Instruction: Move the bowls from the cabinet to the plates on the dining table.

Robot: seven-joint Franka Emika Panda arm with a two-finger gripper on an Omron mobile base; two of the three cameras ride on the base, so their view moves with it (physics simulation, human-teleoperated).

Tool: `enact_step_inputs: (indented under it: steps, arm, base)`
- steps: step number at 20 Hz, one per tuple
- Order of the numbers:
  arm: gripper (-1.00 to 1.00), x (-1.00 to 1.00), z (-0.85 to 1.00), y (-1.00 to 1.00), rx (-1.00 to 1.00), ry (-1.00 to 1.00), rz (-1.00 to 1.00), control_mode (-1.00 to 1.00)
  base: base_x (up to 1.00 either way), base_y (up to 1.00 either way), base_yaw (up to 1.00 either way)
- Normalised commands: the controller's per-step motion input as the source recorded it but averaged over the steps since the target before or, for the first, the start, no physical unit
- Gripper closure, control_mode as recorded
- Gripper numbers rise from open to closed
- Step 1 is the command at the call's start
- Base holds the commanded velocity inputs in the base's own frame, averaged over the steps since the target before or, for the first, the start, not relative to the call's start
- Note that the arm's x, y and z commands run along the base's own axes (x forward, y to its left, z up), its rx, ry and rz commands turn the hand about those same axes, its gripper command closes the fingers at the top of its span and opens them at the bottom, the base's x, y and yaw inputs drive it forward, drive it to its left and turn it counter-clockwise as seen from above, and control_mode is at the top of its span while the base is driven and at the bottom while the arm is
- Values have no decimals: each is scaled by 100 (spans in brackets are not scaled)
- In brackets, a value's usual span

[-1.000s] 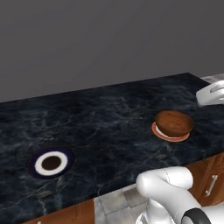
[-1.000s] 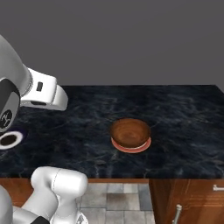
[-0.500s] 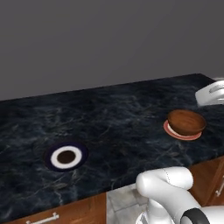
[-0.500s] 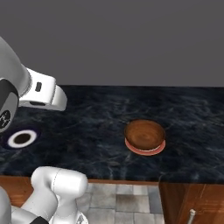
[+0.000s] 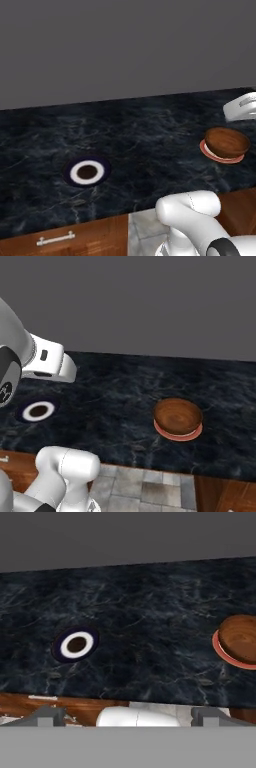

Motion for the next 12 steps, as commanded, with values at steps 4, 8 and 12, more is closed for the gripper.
enact_step_inputs:
  steps: [4, 8, 12]
  arm:
    - [-100, 0, 0, 0, 0, 0, 0, 100]
    - [-100, 0, 0, 0, 0, 0, 0, 100]
    - [-100, 0, 0, 0, 0, 0, 0, 100]
  base:
    - [0, 0, 25]
    - [0, 0, 25]
    - [0, 0, 25]
